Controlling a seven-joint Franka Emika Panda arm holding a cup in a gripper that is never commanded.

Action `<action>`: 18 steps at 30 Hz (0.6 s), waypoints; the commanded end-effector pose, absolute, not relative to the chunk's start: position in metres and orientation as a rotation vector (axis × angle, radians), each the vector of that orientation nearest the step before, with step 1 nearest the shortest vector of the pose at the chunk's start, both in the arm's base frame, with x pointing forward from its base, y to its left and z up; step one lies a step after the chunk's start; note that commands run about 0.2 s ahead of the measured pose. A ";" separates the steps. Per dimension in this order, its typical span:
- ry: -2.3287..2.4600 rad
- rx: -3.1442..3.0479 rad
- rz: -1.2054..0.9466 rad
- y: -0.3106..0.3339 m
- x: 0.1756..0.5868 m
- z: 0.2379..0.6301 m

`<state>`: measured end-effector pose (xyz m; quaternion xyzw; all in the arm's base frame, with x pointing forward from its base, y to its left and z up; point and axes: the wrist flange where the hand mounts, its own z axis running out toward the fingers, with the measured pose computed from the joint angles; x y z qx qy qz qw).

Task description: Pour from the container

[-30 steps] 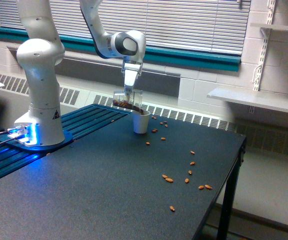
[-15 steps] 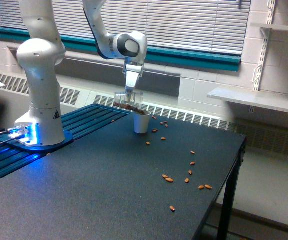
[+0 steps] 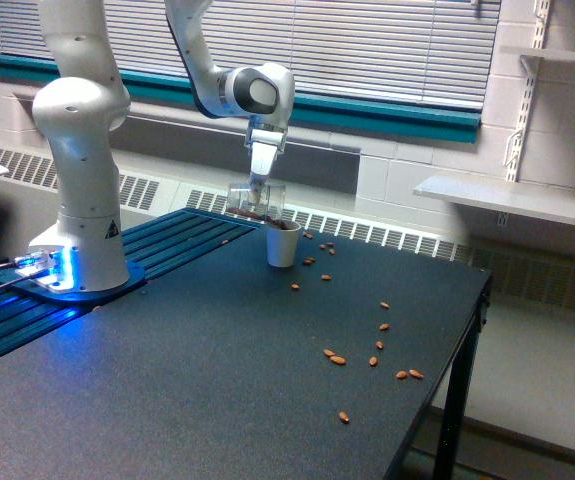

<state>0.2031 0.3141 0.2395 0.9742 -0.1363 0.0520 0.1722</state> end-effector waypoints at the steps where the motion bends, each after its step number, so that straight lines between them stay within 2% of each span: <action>1: -0.367 2.766 0.138 0.312 0.206 0.243; 18: -0.375 2.788 0.110 0.310 0.209 0.249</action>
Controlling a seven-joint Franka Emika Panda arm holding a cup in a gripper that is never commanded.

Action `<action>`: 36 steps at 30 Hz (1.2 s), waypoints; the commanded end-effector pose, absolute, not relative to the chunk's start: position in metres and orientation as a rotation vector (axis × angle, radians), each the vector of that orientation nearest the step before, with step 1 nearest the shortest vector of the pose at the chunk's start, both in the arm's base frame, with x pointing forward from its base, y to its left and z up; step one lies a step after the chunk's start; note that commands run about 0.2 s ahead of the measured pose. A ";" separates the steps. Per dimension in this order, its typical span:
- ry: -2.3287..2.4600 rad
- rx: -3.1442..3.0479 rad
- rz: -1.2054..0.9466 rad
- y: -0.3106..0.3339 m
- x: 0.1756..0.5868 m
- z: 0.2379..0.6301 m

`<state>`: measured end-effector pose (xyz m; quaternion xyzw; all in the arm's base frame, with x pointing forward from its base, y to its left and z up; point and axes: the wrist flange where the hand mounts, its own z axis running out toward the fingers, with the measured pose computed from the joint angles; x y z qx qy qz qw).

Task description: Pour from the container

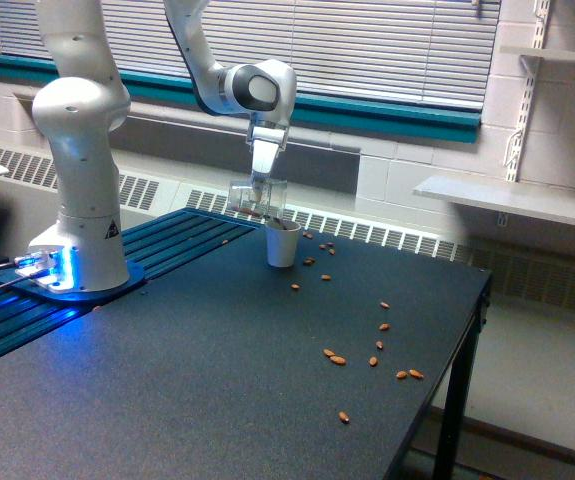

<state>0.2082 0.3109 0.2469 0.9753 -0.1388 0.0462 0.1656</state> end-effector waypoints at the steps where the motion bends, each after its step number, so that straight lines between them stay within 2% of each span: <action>1: -0.377 2.791 0.105 0.310 0.209 0.249; 36: -0.497 2.838 -0.048 0.326 0.204 0.256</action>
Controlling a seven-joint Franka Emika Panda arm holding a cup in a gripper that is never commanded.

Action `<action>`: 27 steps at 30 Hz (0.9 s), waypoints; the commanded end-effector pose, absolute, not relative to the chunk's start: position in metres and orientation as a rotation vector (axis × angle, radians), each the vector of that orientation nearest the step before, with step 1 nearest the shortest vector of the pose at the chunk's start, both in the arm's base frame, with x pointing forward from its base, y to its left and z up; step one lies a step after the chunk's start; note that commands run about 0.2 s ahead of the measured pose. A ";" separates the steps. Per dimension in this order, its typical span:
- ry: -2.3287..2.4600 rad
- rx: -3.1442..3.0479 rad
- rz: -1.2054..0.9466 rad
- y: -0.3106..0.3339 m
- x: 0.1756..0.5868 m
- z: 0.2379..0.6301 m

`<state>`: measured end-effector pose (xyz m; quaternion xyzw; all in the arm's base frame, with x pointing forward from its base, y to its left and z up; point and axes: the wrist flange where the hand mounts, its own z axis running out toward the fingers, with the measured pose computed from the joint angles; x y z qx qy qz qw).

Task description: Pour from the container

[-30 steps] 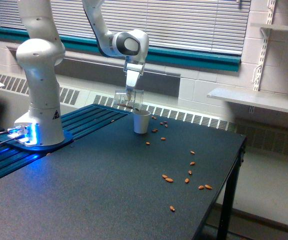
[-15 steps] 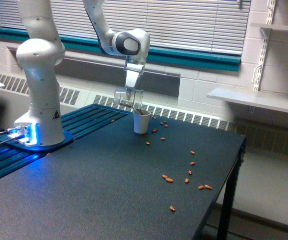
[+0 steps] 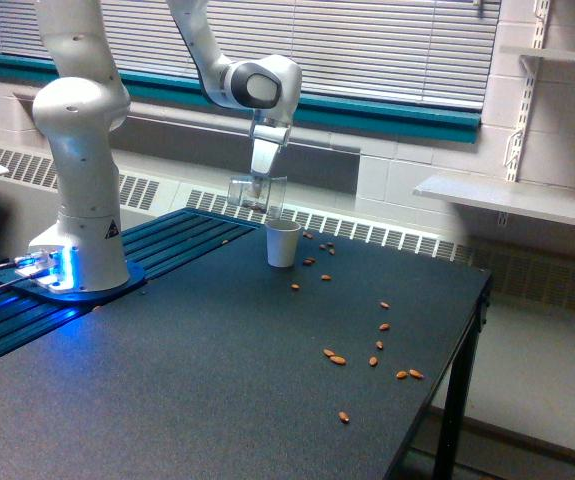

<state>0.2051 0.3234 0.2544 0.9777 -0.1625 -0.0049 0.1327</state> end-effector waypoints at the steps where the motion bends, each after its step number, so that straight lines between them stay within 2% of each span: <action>1: -0.503 2.841 -0.052 0.327 0.204 0.256; 27: -0.581 2.824 -0.078 0.322 0.216 0.258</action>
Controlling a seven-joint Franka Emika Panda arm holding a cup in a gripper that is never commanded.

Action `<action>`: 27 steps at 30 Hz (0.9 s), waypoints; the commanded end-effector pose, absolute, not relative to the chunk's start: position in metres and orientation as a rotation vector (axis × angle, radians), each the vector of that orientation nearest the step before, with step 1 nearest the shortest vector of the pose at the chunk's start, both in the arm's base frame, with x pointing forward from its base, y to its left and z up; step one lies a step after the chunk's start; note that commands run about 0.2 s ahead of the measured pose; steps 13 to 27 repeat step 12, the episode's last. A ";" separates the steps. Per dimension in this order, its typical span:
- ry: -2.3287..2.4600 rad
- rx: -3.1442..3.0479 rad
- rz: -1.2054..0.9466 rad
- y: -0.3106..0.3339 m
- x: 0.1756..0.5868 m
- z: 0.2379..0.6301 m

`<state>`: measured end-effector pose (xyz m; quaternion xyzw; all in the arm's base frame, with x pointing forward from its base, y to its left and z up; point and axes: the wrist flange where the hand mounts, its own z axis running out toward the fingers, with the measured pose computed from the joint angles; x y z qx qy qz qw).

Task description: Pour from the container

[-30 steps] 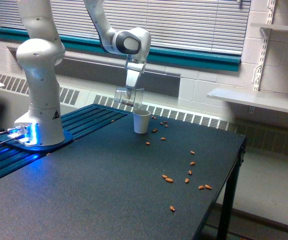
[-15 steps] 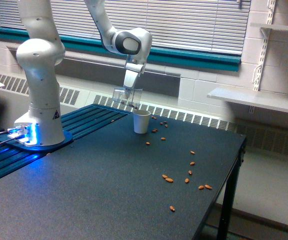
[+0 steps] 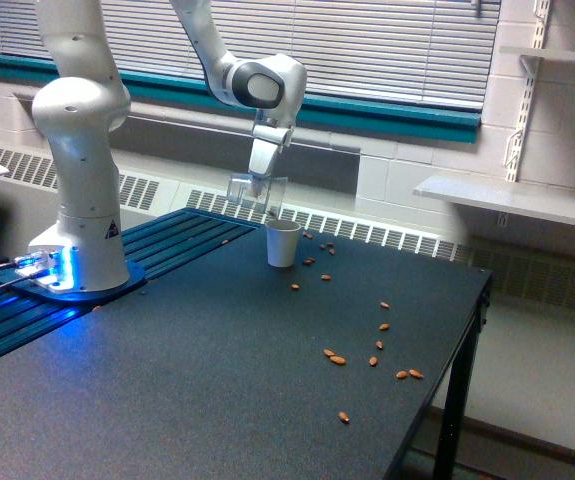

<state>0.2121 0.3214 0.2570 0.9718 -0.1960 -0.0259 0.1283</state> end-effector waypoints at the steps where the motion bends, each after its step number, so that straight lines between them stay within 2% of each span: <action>1: -0.581 2.823 -0.077 0.321 0.216 0.258; 27: -0.579 2.807 -0.045 0.316 0.223 0.258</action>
